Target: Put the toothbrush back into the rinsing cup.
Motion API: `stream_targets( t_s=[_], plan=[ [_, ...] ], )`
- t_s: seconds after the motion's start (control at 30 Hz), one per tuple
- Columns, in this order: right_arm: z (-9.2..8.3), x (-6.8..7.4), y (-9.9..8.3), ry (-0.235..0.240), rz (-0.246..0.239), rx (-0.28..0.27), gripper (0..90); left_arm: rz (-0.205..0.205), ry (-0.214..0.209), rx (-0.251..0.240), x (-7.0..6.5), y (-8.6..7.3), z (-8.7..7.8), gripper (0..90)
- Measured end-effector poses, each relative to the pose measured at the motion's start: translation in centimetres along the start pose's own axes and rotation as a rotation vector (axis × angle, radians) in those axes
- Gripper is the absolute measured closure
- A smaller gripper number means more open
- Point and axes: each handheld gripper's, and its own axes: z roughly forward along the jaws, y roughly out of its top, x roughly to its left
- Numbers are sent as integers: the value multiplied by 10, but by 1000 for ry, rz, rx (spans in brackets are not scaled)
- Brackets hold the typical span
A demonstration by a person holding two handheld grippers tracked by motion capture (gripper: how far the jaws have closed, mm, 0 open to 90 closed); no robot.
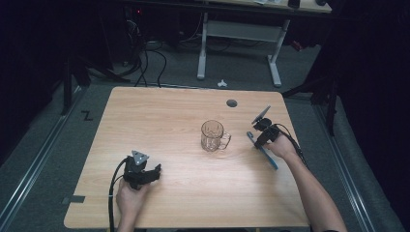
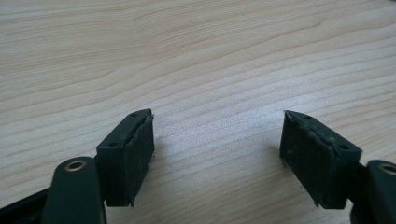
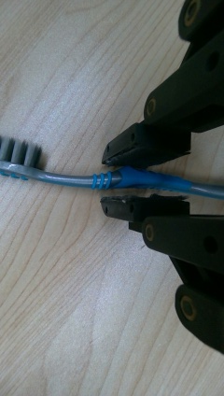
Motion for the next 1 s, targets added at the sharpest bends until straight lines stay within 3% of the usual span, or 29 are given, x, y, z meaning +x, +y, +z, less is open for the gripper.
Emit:
stream_targets(
  t_s=[0.23, 0.67, 1.0],
  plan=[
    [0, -2, 0, 4, 7, 4, 790, 0, 0, 0, 0, 0, 0, 266],
    [0, -1, -1, 7, 11, 0, 798, 0, 0, 0, 0, 0, 0, 266],
    [-10, 1, -7, 49, 14, -64, 799, 0, -1, 0, 0, 0, 0, 267]
  ],
)
